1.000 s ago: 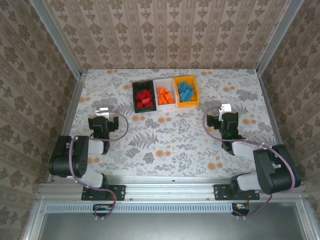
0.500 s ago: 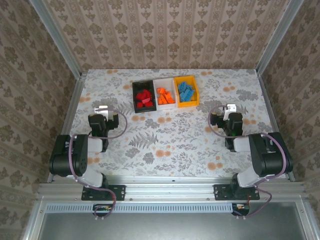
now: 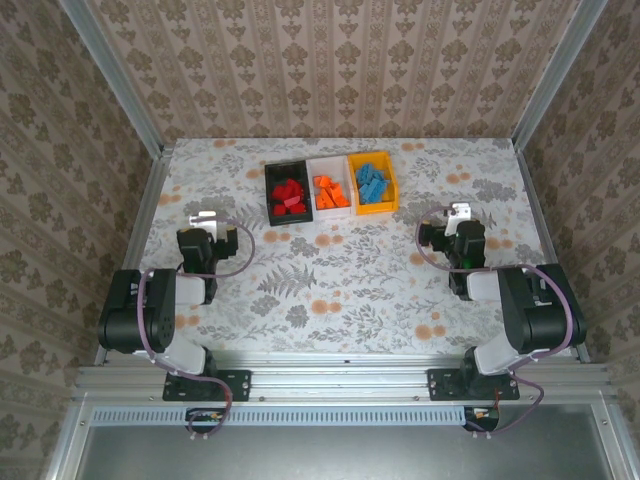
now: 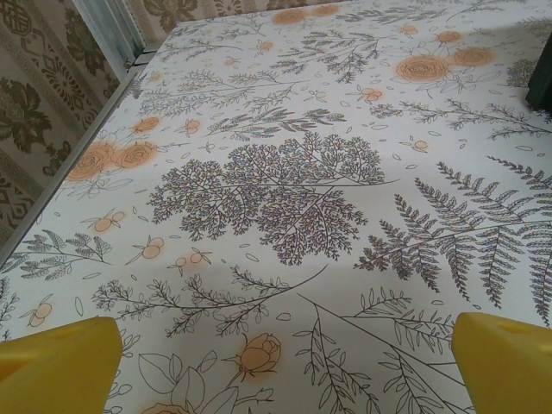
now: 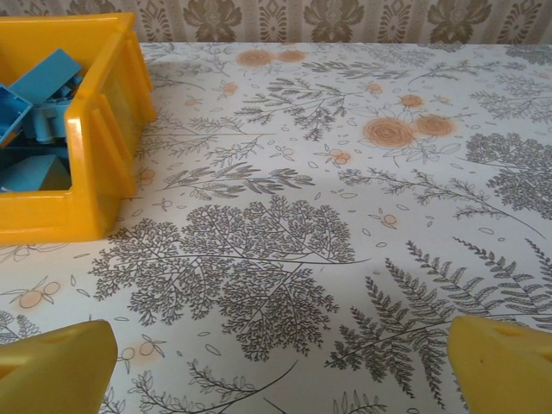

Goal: Sort the legos into containers by color

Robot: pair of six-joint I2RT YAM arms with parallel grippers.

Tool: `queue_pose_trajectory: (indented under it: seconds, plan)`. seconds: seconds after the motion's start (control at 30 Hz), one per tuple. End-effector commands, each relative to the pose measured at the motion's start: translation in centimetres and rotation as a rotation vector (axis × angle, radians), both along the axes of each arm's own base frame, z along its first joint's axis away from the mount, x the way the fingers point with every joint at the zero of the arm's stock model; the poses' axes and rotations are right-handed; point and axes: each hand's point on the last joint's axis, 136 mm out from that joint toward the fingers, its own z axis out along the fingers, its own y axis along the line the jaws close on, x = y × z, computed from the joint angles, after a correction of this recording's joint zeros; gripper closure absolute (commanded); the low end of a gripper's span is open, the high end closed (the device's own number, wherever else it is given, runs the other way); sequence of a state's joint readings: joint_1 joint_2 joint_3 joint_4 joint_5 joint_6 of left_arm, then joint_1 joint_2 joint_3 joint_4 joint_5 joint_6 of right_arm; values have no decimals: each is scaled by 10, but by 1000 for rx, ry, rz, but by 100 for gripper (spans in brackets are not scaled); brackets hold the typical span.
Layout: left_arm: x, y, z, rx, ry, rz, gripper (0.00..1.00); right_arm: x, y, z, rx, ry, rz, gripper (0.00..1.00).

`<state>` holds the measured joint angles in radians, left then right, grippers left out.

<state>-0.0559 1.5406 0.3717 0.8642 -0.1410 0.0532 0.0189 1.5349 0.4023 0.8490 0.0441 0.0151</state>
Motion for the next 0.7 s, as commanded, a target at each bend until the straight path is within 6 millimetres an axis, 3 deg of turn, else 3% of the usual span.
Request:
queue_pose_trajectory:
  seconds: [0.0,0.67]
  plan:
    - [7,1,13,-16,-40,-2,0,2,0,6,-1,-23,-7,0]
    - [9,1,12,-33,-30,-15,0,2,0,5,-1,-20,-7,0]
